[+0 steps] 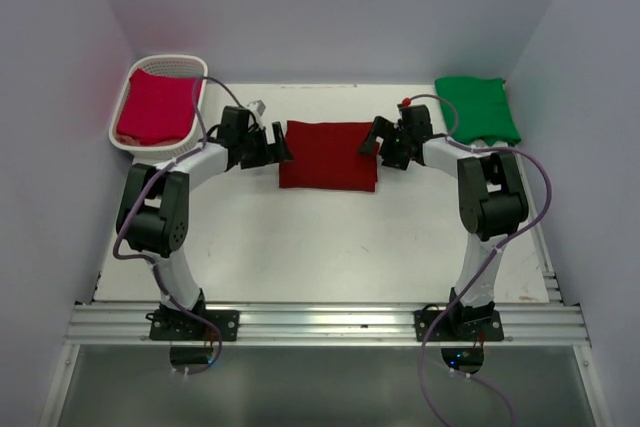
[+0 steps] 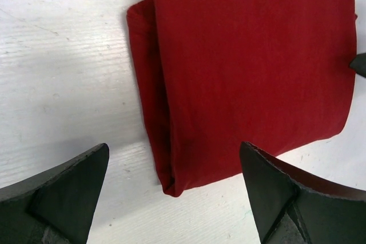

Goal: Fold and stack the t-shirts
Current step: Fold the tshirt

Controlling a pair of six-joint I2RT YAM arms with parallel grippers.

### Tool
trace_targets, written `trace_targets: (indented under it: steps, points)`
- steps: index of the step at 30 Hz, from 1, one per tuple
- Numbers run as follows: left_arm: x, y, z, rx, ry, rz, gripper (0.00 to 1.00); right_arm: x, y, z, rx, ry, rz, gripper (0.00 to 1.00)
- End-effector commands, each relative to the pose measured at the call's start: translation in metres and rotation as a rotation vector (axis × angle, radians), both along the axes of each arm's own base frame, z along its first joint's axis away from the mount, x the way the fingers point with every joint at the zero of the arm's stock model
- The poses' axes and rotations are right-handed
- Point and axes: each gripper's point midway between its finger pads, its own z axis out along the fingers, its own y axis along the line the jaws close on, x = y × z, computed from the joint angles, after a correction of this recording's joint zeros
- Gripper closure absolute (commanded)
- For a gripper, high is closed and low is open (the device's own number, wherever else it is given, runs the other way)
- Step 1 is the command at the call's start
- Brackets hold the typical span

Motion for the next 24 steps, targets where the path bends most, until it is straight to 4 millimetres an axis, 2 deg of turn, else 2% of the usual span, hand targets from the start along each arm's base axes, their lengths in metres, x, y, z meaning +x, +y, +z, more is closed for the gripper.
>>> trace_targets:
  steps: [1, 4, 5, 6, 7, 9, 10, 11, 12, 14, 15, 17, 18, 19, 20, 23, 24]
  points:
    - [-0.004, -0.021, -0.003, 0.009, -0.04, -0.09, 0.0, 0.003, 0.011, -0.003, 0.062, -0.001, 0.032, 0.01]
    - [-0.002, -0.038, 0.018, -0.027, -0.122, -0.141, 0.0, -0.001, 0.009, -0.014, 0.049, 0.02, 0.029, 0.01]
    - [0.002, -0.044, 0.029, -0.045, -0.161, -0.163, 0.08, -0.001, 0.009, -0.015, 0.047, 0.023, 0.029, 0.01]
    - [0.005, -0.056, 0.047, -0.079, -0.22, -0.199, 0.11, -0.002, 0.008, -0.018, 0.041, 0.025, 0.025, 0.01]
    - [0.009, -0.063, 0.058, -0.1, -0.254, -0.218, 0.22, -0.002, 0.007, -0.019, 0.036, 0.028, 0.023, 0.01]
    - [0.017, -0.083, 0.078, -0.136, -0.287, -0.262, 0.37, -0.003, 0.006, -0.022, 0.031, 0.037, 0.024, 0.01]
    - [0.018, -0.088, 0.082, -0.142, -0.283, -0.272, 0.5, -0.003, 0.005, -0.022, 0.024, 0.041, 0.023, 0.01]
    - [0.021, -0.094, 0.081, -0.143, -0.277, -0.278, 0.54, -0.003, 0.005, -0.023, 0.021, 0.042, 0.022, 0.01]
    - [0.029, -0.103, 0.099, -0.145, -0.32, -0.283, 0.56, -0.004, 0.004, -0.024, 0.017, 0.045, 0.021, 0.01]
    - [0.027, -0.111, 0.098, -0.137, -0.291, -0.29, 0.65, -0.005, 0.003, -0.025, 0.007, 0.056, 0.021, 0.01]
    - [0.03, -0.121, 0.101, -0.141, -0.295, -0.3, 0.7, -0.006, 0.002, -0.028, 0.002, 0.062, 0.018, 0.02]
    - [0.03, -0.13, 0.094, -0.143, -0.266, -0.316, 0.95, -0.008, 0.001, -0.03, -0.004, 0.067, 0.017, 0.02]
    - [0.036, -0.138, 0.084, -0.134, -0.243, -0.322, 1.0, -0.008, 0.001, -0.032, -0.007, 0.07, 0.015, 0.02]
    - [0.036, -0.141, 0.074, -0.13, -0.218, -0.326, 1.0, -0.009, 0.0, -0.034, -0.007, 0.076, 0.013, 0.03]
    - [0.037, -0.145, 0.053, -0.123, -0.182, -0.332, 1.0, -0.01, 0.001, -0.035, -0.004, 0.08, 0.014, 0.04]
    - [0.036, -0.157, 0.032, -0.131, -0.148, -0.36, 1.0, -0.011, 0.002, -0.038, 0.003, 0.091, 0.017, 0.05]
    - [0.033, -0.16, 0.014, -0.124, -0.115, -0.365, 1.0, -0.012, 0.003, -0.039, 0.007, 0.096, 0.019, 0.05]
